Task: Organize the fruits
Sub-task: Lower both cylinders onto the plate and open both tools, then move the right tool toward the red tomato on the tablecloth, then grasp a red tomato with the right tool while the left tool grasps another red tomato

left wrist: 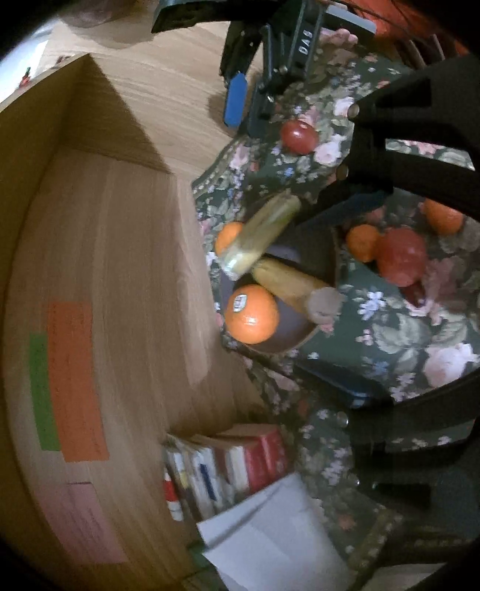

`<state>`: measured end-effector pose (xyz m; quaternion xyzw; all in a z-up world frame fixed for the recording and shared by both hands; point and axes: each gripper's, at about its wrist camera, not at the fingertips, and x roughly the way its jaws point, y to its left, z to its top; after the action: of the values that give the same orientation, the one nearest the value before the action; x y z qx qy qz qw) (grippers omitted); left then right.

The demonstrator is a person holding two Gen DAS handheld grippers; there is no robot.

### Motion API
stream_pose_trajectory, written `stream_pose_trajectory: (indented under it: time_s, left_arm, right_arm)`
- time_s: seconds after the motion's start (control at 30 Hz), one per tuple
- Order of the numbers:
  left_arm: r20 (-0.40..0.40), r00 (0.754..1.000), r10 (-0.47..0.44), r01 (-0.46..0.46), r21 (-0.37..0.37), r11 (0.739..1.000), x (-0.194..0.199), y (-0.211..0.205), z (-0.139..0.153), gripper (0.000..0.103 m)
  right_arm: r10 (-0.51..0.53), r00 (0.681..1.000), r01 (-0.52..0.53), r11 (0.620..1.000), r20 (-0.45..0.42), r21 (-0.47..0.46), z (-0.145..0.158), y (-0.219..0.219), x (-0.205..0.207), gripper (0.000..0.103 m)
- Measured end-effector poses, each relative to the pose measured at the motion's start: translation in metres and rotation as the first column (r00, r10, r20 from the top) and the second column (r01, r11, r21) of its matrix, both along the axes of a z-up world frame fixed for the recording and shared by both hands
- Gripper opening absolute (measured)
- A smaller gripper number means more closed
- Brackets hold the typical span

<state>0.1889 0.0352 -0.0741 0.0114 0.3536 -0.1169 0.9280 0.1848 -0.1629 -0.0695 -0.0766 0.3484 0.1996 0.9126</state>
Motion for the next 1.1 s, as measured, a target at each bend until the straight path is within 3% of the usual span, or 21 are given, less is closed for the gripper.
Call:
stream_pose_trajectory:
  time_s: [0.23,0.53,0.77,0.87,0.97,1.0,1.03,1.1]
  left_arm:
    - [-0.091,0.996,0.009,-0.011,-0.019,1.0,-0.015,-0.004,-0.031,0.072]
    - [-0.18,0.984,-0.016,0.01,-0.033,0.999,-0.021,-0.018,-0.065,0.072]
    - [-0.226,0.974,-0.019,0.009,-0.046,0.999,-0.014,-0.023,-0.085,0.072]
    - [-0.224,0.974,-0.021,0.011,-0.044,0.999,-0.013,-0.024,-0.088,0.066]
    - [-0.217,0.975,-0.039,0.029,-0.052,0.998,-0.013,-0.026,-0.087,0.052]
    - [-0.216,0.975,-0.052,0.04,-0.062,0.997,-0.014,-0.026,-0.086,0.048]
    - [-0.215,0.975,-0.05,0.038,-0.059,0.998,-0.014,-0.027,-0.085,0.048]
    - [-0.215,0.975,-0.058,0.046,-0.057,0.997,-0.014,-0.028,-0.085,0.048]
  right_arm:
    - [-0.06,0.997,0.061,0.998,-0.038,0.001,-0.023,-0.022,-0.019,0.054]
    - [-0.112,0.983,0.111,0.994,-0.146,-0.015,-0.064,-0.041,-0.016,0.055]
    - [-0.137,0.975,0.131,0.99,-0.177,-0.042,-0.079,-0.043,-0.006,0.056]
    - [-0.143,0.969,0.139,0.99,-0.199,-0.034,-0.083,-0.045,0.002,0.056]
    - [-0.138,0.968,0.135,0.99,-0.21,-0.03,-0.084,-0.044,0.006,0.055]
    - [-0.132,0.968,0.129,0.991,-0.215,-0.03,-0.084,-0.043,0.006,0.049]
    - [-0.13,0.969,0.126,0.991,-0.21,-0.035,-0.084,-0.041,0.007,0.043]
    - [-0.121,0.973,0.117,0.993,-0.195,-0.033,-0.081,-0.039,0.005,0.042]
